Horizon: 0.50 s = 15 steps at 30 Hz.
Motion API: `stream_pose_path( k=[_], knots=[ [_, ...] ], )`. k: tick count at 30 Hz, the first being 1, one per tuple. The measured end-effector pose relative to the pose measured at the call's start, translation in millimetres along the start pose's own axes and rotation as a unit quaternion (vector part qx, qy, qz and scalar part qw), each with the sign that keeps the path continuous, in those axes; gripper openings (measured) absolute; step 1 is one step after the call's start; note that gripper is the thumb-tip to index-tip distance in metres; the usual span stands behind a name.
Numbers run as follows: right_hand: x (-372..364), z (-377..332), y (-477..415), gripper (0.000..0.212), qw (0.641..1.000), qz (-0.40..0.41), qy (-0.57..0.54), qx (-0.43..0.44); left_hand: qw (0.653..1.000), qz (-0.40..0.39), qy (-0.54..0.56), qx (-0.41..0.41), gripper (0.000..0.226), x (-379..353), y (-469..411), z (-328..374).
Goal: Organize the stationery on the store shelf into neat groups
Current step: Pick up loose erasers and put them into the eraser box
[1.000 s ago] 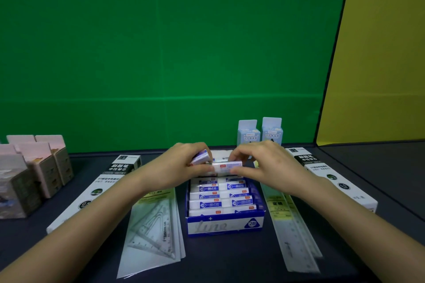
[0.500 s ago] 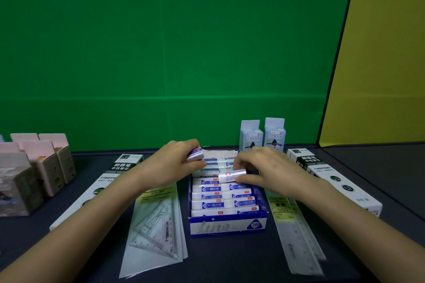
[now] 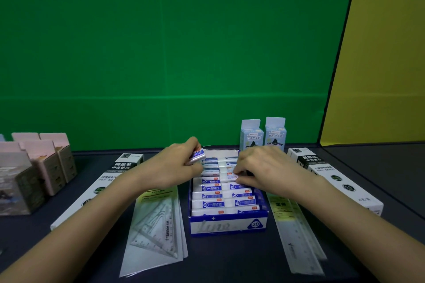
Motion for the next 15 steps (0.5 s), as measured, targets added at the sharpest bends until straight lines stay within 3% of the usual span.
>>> stream_pose_path(
  k=[9, 15],
  knots=[
    [7.2, 7.3, 7.3, 0.036, 0.997, 0.038, -0.067, -0.015, 0.999, -0.048, 0.006, -0.022, 0.009, -8.4, 1.1, -0.6],
    [12.0, 15.1, 18.6, 0.029, 0.991, 0.072, -0.103, -0.038, 0.999, -0.006, -0.013, -0.050, 0.010, -3.1, 0.4, 1.5]
  ],
)
Point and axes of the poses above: each hand's wrist, its own y-axis away from the middle knuckle, its own x-axis out of the back of the hand, z = x × y, the point moved 8 cm from there along -y, towards the middle knuckle, and after that the axes turned 12 degrees about -z, right-handed, at the moved point
